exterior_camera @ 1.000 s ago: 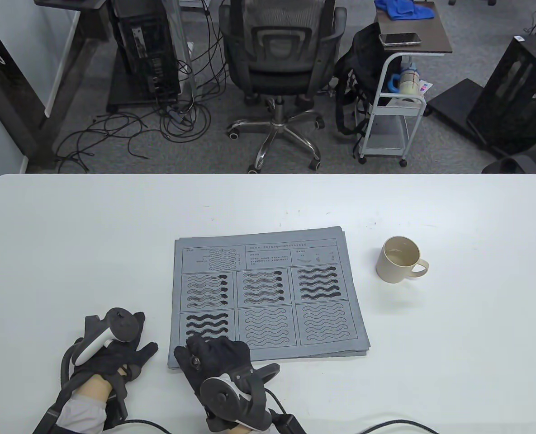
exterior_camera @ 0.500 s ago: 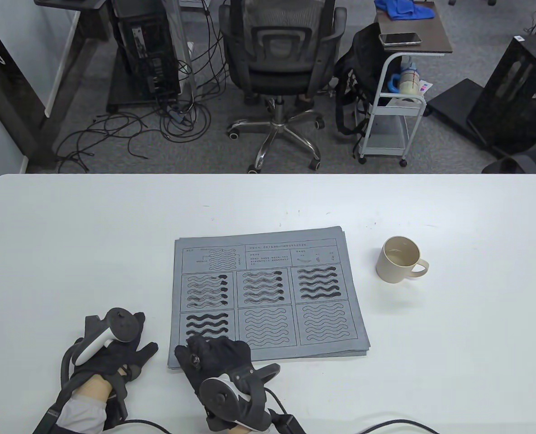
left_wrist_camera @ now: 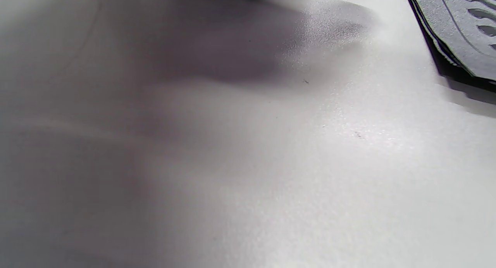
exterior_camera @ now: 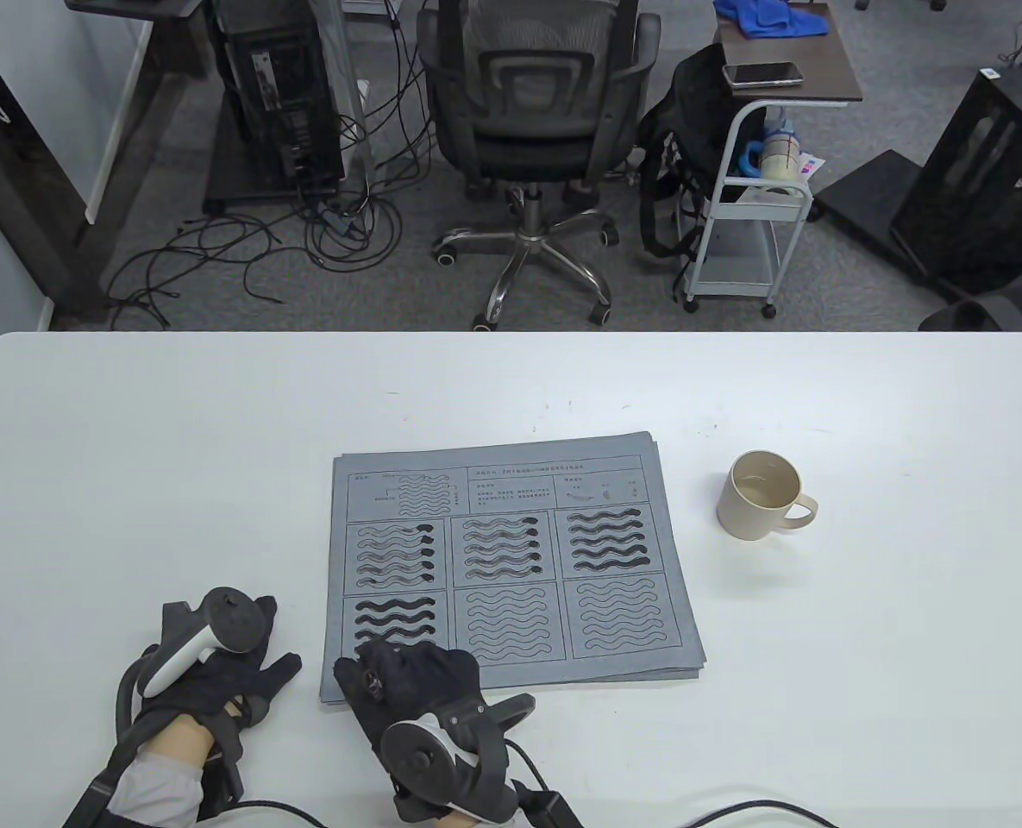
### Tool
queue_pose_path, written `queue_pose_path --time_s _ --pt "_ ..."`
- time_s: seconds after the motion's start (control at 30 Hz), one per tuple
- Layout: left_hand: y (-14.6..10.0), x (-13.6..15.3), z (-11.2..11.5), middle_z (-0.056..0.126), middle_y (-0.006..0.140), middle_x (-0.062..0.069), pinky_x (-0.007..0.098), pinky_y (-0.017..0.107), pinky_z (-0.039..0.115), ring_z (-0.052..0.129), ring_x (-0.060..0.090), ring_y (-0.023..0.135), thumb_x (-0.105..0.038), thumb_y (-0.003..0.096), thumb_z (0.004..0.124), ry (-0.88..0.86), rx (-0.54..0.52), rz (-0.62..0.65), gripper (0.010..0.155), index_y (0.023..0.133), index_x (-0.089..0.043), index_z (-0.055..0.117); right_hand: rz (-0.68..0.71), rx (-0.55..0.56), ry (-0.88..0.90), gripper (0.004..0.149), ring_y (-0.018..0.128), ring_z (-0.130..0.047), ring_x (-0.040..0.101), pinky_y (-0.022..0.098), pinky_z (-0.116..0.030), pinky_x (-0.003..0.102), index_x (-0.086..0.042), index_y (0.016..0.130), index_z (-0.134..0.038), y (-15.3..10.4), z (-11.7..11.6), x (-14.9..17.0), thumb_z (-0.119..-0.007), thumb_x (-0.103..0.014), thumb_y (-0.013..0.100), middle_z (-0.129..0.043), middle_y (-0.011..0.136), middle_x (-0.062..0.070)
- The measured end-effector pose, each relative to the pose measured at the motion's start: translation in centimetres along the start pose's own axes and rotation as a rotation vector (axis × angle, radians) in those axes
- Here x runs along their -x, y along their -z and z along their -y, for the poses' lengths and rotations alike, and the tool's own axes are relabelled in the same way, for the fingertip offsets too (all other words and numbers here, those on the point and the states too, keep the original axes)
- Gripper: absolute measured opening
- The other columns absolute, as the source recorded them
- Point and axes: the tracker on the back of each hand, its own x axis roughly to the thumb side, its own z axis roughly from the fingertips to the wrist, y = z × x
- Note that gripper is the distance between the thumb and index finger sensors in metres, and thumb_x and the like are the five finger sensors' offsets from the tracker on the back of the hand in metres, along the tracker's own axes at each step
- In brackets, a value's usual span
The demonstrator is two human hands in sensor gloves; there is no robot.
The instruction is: Trace patterns on water writing practice cloth with Chinese brush
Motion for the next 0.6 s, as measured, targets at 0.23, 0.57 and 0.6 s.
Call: queue_pose_path --time_s 0.23,0.57,0.6 --pt "0.00 0.00 0.00 0.002 0.120 0.010 0.077 0.066 0.007 -0.004 0.038 0.104 -0.065 0.0537 0.052 0.000 0.000 0.000 0.078 0.108 -0.041 0.001 -0.004 0.003 -0.002 0.045 0.032 -0.105 0.018 0.038 -0.083 0.044 -0.012 0.068 -0.095 0.00 0.02 0.05 -0.078 -0.050 0.051 -0.111 0.045 0.005" --pt "-0.01 0.00 0.00 0.002 0.120 0.010 0.077 0.067 0.007 -0.004 0.038 0.104 -0.065 0.0537 0.052 0.003 0.000 -0.002 0.078 0.108 -0.041 0.001 -0.008 0.009 -0.006 0.045 0.032 -0.105 0.018 0.038 -0.083 0.044 -0.012 0.068 -0.095 -0.01 0.05 0.14 -0.079 -0.050 0.051 -0.110 0.044 0.005" --pt "-0.01 0.00 0.00 0.002 0.120 0.010 0.077 0.066 0.007 -0.004 0.038 0.104 -0.065 0.0537 0.052 0.003 0.000 -0.002 0.079 0.108 -0.041 0.001 -0.009 0.009 -0.006 0.045 0.032 -0.105 0.018 0.038 -0.083 0.044 -0.012 0.068 -0.095 0.00 0.06 0.15 -0.079 -0.050 0.051 -0.110 0.044 0.005"
